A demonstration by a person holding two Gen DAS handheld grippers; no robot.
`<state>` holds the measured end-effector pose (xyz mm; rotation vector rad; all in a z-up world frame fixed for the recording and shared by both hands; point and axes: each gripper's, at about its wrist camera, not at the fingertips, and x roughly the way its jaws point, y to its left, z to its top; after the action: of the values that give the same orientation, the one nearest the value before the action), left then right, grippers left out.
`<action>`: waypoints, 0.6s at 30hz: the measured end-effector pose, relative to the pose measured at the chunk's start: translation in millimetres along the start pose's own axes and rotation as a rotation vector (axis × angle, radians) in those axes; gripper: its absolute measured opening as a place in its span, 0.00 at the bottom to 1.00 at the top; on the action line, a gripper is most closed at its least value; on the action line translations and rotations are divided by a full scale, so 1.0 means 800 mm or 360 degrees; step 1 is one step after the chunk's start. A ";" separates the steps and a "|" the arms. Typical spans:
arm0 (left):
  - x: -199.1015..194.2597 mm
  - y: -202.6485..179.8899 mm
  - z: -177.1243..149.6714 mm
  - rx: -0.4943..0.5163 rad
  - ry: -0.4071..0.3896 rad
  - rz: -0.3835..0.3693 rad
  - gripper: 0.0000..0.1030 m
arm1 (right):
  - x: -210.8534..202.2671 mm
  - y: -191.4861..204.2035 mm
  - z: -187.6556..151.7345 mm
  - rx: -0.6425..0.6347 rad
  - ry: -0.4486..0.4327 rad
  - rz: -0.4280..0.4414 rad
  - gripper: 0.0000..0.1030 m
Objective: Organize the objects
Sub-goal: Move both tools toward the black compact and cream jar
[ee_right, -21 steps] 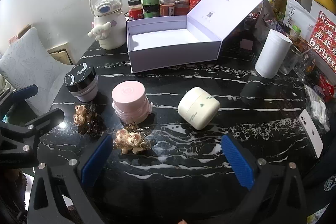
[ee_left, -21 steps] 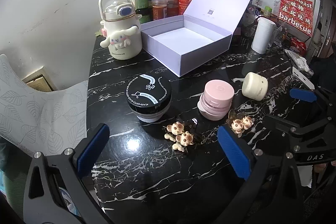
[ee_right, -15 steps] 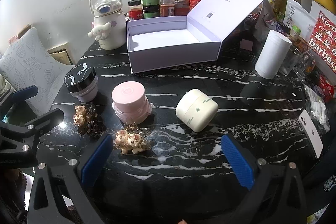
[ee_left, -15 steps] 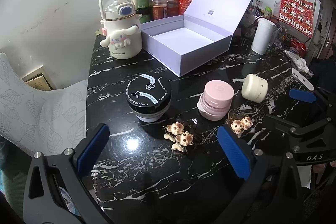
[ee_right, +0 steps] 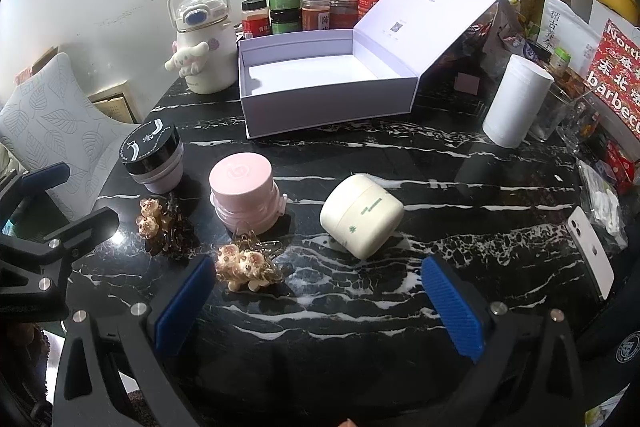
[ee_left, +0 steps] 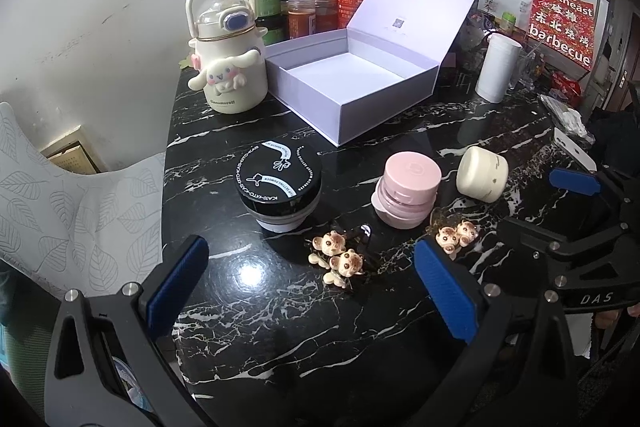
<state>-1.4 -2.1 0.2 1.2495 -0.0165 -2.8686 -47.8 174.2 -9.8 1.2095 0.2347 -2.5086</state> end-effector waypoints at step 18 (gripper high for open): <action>-0.002 -0.002 0.003 0.0008 -0.0010 0.0007 1.00 | -0.007 -0.007 -0.006 0.0003 -0.0012 -0.0021 1.00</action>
<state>-1.7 -0.1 3.0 1.2401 -0.0267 -2.8704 -43.2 181.7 -8.2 1.2031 0.2394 -2.5247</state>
